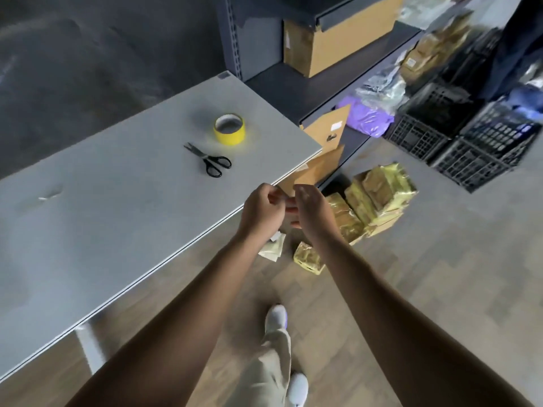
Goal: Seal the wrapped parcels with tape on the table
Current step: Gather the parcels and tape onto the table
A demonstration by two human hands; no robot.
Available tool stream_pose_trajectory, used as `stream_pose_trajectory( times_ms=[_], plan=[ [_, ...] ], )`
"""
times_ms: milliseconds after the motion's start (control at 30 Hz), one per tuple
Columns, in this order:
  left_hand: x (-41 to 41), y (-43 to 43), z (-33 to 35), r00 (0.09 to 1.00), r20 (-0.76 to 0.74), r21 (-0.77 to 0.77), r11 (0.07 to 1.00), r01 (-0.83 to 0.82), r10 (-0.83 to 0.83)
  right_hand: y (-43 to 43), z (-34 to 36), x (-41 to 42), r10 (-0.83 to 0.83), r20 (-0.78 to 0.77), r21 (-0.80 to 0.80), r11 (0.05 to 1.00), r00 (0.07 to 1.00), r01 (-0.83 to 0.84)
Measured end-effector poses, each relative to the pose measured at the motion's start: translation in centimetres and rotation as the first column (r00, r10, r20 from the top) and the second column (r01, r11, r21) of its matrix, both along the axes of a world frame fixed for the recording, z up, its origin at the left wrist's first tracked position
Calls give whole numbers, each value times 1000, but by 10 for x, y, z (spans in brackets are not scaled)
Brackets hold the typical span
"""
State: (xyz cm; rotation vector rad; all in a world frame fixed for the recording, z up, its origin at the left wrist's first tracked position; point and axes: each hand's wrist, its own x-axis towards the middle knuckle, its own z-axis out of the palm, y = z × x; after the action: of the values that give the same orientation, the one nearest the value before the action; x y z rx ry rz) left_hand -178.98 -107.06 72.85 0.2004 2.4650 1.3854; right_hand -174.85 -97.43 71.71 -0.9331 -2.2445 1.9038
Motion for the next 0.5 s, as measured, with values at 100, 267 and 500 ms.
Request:
stream_pose_trajectory(
  times_ms=[100,267,500],
  plan=[
    [-16,39,-18,998,45,11,999,38,-39,33,-18,-8,-66,12,28,997,998,65],
    [-46,99,-51,992,106,27,997,67,-69,86,-53,-29,-141,33,47,989,989,140],
    [-73,162,-102,985,159,52,997,57,-65,151,-110,-54,-207,35,46,978,978,205]
  ],
)
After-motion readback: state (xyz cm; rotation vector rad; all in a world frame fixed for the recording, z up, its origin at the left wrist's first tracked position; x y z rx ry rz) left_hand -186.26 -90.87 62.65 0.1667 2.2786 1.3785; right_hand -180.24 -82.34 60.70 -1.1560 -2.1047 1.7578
